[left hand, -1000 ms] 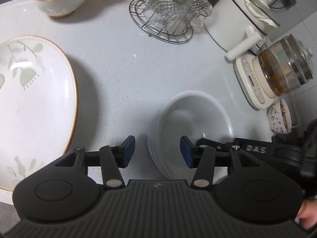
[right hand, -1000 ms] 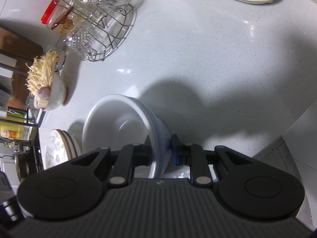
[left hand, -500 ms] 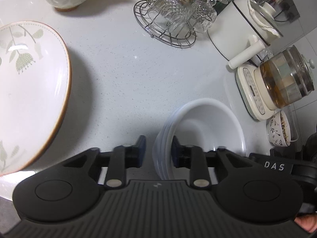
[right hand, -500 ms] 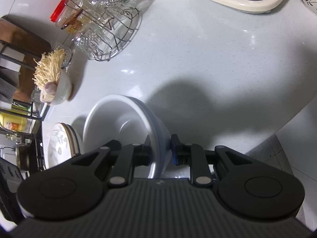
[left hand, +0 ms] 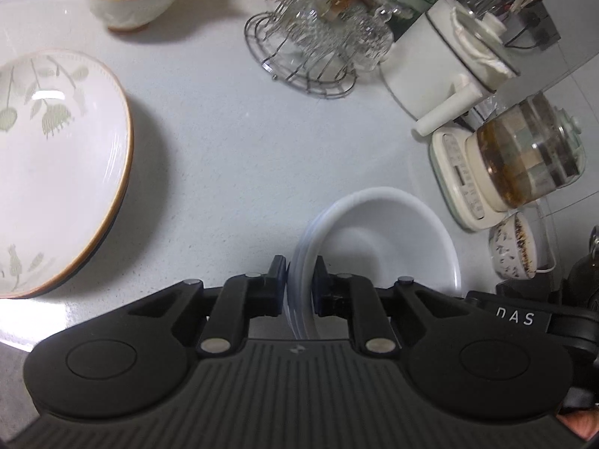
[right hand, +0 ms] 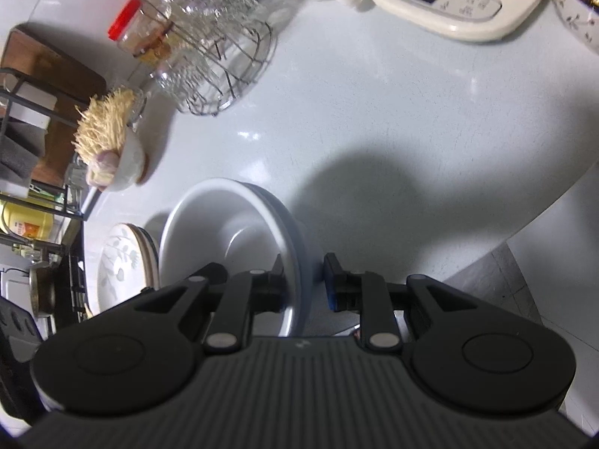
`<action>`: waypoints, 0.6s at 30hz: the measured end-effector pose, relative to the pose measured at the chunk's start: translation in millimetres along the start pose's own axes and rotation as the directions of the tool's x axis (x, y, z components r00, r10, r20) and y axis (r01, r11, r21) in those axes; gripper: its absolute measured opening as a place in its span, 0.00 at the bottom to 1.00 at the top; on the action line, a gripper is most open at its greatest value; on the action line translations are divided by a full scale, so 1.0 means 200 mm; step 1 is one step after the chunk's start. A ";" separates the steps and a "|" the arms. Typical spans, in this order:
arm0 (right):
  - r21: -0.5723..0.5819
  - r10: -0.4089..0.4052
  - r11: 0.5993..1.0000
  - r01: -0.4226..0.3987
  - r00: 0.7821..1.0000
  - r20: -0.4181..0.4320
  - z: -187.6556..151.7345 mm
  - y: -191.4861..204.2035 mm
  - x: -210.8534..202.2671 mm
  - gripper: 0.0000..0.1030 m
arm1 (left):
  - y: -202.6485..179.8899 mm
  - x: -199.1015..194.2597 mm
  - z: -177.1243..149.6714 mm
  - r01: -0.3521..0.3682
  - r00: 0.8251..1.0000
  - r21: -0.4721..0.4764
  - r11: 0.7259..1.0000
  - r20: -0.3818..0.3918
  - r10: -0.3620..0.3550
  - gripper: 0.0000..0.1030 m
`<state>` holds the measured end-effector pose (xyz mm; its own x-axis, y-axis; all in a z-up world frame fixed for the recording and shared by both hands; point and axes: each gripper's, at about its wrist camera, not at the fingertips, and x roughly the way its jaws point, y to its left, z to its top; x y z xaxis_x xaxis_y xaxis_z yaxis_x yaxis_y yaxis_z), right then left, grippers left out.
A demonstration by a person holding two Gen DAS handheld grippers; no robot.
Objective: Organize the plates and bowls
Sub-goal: 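Lift the nested bowl stack and carry it over the plate stack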
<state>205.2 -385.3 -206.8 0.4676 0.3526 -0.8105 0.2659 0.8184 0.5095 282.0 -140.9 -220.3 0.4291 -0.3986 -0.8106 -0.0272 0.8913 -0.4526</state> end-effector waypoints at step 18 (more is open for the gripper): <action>-0.046 0.037 0.998 -0.035 0.998 0.050 -0.04 0.24 -0.22 0.22 | -0.07 -0.34 0.11 -0.028 0.999 0.068 0.997 0.025 0.027 0.16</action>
<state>191.8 -357.7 -149.3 0.5187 0.3598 -0.7756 0.2106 0.8254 0.5238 272.6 -120.6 -150.8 0.4504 -0.3692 -0.8130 0.0217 0.9148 -0.4033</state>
